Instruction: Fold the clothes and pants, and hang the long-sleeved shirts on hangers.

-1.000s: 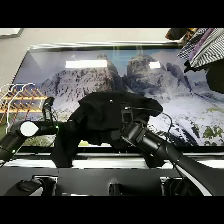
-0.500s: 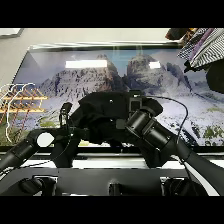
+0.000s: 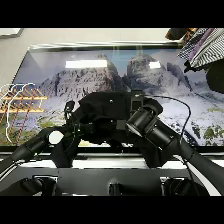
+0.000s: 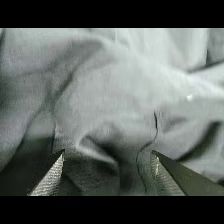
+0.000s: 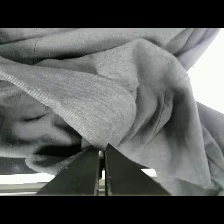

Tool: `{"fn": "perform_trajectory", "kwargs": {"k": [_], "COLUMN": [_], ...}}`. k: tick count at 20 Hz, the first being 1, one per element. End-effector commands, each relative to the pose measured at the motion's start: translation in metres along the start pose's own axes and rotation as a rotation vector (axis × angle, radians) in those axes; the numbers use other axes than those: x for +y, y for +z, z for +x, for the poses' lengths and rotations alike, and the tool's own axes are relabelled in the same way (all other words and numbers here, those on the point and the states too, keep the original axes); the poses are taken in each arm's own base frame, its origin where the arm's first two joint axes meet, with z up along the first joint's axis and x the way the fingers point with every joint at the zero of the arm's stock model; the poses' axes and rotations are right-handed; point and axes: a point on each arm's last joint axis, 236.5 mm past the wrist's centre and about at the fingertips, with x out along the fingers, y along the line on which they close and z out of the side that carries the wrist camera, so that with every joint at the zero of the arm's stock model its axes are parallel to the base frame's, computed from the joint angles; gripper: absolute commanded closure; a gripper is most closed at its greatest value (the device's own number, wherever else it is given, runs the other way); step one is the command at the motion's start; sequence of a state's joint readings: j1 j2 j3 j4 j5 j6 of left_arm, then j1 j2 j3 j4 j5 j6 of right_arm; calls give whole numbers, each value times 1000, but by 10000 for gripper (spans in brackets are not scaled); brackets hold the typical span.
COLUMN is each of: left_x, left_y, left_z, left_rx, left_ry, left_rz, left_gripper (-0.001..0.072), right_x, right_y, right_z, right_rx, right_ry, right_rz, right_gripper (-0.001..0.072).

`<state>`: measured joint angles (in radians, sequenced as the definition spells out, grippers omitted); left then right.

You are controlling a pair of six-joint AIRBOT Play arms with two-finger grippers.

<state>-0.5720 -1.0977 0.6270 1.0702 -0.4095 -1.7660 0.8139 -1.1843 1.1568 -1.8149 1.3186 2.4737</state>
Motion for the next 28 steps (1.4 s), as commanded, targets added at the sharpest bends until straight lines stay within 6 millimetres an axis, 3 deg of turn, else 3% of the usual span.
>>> {"fn": "perform_trajectory", "kwargs": {"k": [1,2,3,4,5,8,9,11,13,16,19,23,25,28], "left_x": [3,7,11,14,13,-1,-8,-28,-49,-91,-134,-163,-173,-171], "left_y": [7,4,0,-4,-5,12,23,54,93,154,188,194,197,202], "left_z": [14,20,26,29,30,15,5,-18,-44,-92,-143,-192,-213,-243], "left_rx": [-14,1,17,35,44,73,87,80,31,-101,-186,-194,-214,-266], "left_ry": [10,22,35,44,46,26,15,-19,-42,-83,-145,-177,-189,-155], "left_rz": [-37,-49,-71,-81,-84,-81,-65,-20,43,135,192,244,247,232], "left_gripper": [113,116,212,471,679,680,681,682,682,682,682,682,682,682], "right_x": [0,0,0,0,0,-9,-13,-30,-46,-70,-78,-82,-73,-52], "right_y": [-6,-6,-7,-7,-7,1,15,62,115,169,186,194,193,186], "right_z": [-1,-1,-1,-1,-1,-6,-12,-33,-69,-138,-205,-288,-314,-330], "right_rx": [24,27,28,29,29,17,-3,-70,-169,-327,-450,-612,-658,-660], "right_ry": [1,2,4,3,3,-19,-8,38,128,218,261,345,425,533], "right_rz": [4,6,6,6,6,53,84,163,208,226,192,189,180,150], "right_gripper": [665,665,665,665,665,666,666,667,667,667,667,667,667,667]}}
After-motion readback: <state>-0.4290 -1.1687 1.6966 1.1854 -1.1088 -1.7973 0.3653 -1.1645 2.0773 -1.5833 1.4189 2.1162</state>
